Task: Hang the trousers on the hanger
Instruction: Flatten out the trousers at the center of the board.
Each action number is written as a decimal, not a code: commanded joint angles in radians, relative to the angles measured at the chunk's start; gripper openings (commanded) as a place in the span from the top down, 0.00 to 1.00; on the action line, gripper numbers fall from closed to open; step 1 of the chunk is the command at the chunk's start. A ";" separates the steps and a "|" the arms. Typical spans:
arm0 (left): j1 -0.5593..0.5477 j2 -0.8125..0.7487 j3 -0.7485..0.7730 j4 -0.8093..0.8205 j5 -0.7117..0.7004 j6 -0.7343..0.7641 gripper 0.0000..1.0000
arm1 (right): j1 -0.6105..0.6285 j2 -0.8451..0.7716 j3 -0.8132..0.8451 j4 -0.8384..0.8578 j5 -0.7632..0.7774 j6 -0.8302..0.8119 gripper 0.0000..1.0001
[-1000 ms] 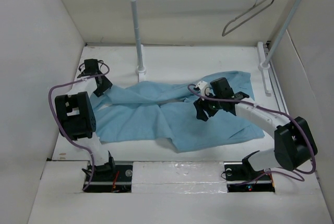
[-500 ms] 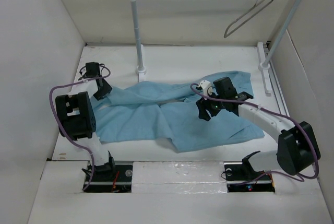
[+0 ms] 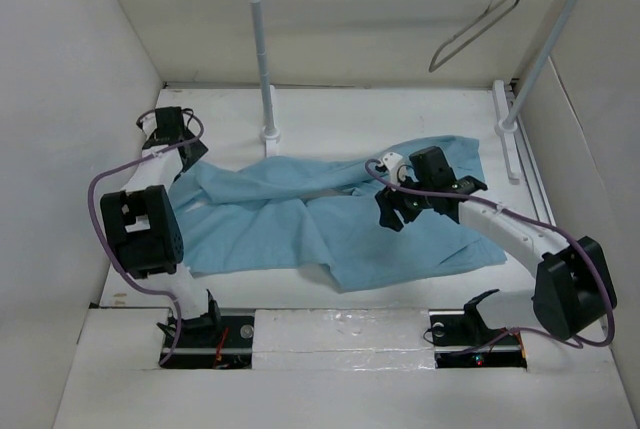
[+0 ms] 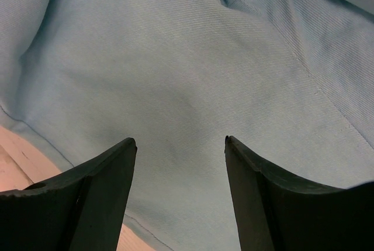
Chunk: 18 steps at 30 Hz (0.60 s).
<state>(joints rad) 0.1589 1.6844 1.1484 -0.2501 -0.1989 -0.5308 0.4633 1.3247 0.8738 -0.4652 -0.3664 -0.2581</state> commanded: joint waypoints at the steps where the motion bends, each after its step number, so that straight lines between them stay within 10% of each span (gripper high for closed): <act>1: 0.004 0.026 0.083 0.005 -0.048 -0.003 0.34 | 0.023 -0.007 0.016 0.014 -0.025 0.002 0.32; 13: -0.031 0.327 0.283 -0.075 -0.098 0.043 0.44 | 0.061 0.005 0.057 0.010 -0.016 0.025 0.32; 16: -0.044 0.339 0.277 -0.083 -0.131 0.040 1.00 | 0.061 -0.007 0.054 0.010 -0.009 0.033 0.32; 18: -0.044 0.324 0.260 -0.083 -0.140 0.043 1.00 | 0.061 -0.019 0.050 0.011 0.004 0.037 0.32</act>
<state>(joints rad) 0.1226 2.0186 1.4090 -0.2947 -0.2943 -0.4957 0.5171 1.3300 0.8879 -0.4644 -0.3664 -0.2367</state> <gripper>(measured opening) 0.012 0.679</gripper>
